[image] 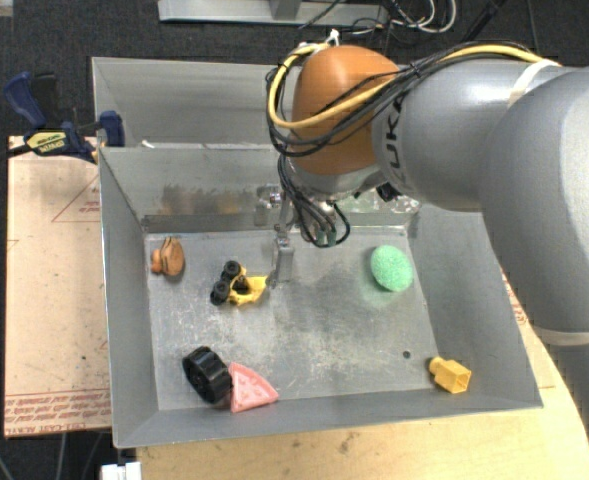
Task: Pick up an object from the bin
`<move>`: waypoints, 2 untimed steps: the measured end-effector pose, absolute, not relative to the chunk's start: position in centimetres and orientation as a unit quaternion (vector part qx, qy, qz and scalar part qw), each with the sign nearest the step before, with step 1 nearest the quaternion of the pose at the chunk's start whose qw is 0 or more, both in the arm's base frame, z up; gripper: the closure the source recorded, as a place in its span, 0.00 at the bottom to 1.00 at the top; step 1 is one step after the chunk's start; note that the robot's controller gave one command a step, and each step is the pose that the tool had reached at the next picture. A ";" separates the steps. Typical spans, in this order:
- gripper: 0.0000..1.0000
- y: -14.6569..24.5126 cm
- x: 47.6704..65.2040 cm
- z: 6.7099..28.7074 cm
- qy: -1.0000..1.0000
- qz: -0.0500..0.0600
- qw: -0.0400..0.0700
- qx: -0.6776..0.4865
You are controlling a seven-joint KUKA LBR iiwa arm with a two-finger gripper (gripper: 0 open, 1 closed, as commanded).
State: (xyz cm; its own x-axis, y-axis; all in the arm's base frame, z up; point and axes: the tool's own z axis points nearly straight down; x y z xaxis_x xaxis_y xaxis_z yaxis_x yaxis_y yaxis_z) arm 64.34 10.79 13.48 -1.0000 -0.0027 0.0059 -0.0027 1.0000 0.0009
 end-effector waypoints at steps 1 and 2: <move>0.00 10.8 64.5 14.0 -1.000 -0.001 -0.001 0.001; 0.00 11.5 59.7 9.8 -1.000 -0.001 -0.003 -0.031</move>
Offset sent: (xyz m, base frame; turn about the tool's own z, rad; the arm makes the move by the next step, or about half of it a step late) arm -0.0772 0.0122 -0.0648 0.1018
